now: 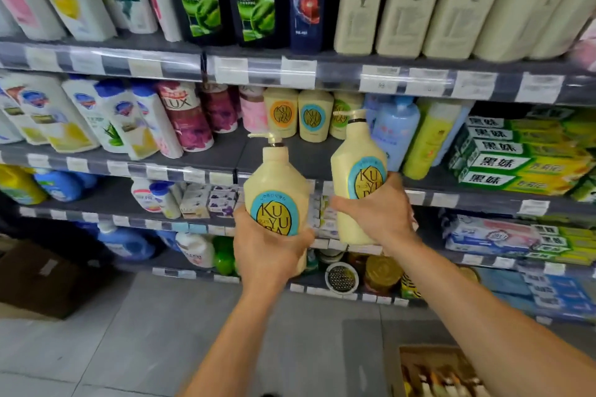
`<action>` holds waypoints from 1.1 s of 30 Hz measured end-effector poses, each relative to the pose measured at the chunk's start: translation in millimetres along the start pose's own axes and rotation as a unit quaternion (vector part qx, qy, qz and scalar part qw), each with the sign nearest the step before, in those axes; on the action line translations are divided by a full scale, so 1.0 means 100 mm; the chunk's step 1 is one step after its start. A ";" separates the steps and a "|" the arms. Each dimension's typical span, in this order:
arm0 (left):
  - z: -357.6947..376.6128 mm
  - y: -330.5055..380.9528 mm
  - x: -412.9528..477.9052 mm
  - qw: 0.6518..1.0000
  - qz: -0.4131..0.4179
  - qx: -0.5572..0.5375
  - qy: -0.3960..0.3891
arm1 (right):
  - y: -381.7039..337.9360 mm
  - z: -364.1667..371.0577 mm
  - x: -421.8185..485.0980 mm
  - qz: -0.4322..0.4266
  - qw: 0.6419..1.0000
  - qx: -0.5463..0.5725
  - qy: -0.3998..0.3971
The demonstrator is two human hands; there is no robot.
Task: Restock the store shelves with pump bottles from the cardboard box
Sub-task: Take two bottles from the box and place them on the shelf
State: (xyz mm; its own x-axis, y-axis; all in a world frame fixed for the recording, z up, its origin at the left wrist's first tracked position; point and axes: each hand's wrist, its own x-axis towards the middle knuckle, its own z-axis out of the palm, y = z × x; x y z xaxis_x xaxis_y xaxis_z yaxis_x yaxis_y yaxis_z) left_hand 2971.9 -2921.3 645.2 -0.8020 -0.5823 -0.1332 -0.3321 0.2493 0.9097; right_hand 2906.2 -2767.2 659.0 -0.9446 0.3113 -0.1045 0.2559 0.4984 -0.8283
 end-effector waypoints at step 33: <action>0.31 -0.50 1.68 0.995 0.086 -0.030 -0.027 | -0.11 2.15 2.21 -0.098 0.969 0.133 0.183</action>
State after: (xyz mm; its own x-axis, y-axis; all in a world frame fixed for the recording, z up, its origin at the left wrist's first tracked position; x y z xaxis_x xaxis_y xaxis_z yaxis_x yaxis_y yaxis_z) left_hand 2837.8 -3007.6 565.1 -0.8703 -0.4925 0.0080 -0.1580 0.2945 0.9425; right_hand 2650.3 -2877.7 526.7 -0.8207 0.5223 0.2317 -0.0301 0.3655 -0.9303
